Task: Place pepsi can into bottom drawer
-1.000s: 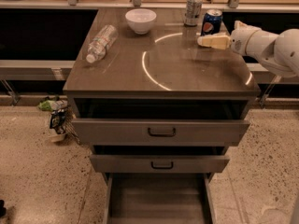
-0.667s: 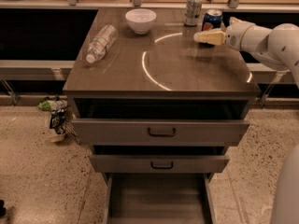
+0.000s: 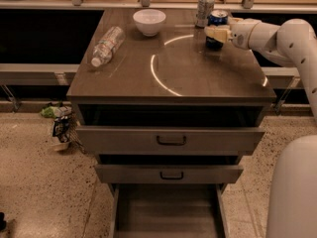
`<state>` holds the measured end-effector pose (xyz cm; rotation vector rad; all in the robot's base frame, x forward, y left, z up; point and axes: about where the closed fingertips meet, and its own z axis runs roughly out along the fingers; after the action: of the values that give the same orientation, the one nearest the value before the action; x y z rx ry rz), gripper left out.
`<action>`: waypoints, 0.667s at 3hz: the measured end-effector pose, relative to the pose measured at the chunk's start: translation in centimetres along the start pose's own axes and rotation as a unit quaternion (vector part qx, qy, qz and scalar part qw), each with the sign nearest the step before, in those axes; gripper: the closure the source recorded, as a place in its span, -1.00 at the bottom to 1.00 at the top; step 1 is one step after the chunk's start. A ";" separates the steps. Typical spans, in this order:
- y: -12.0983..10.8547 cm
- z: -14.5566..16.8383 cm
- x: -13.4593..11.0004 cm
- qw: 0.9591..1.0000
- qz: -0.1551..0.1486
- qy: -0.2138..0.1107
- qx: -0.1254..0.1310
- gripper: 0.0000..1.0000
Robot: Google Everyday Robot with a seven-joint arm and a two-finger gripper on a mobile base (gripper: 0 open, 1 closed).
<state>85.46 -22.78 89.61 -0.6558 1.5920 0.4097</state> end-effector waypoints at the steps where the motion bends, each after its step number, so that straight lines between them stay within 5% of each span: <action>1: 0.4 0.3 0.2 1.000 -0.002 0.000 -0.021 0.42; 2: 1.8 -1.3 -0.8 0.998 -0.008 -0.017 -0.057 0.88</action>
Offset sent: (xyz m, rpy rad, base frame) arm -0.0604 0.0037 0.0247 0.0305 -0.0591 0.2432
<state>83.36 -22.03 90.32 -0.7455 1.5380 0.5003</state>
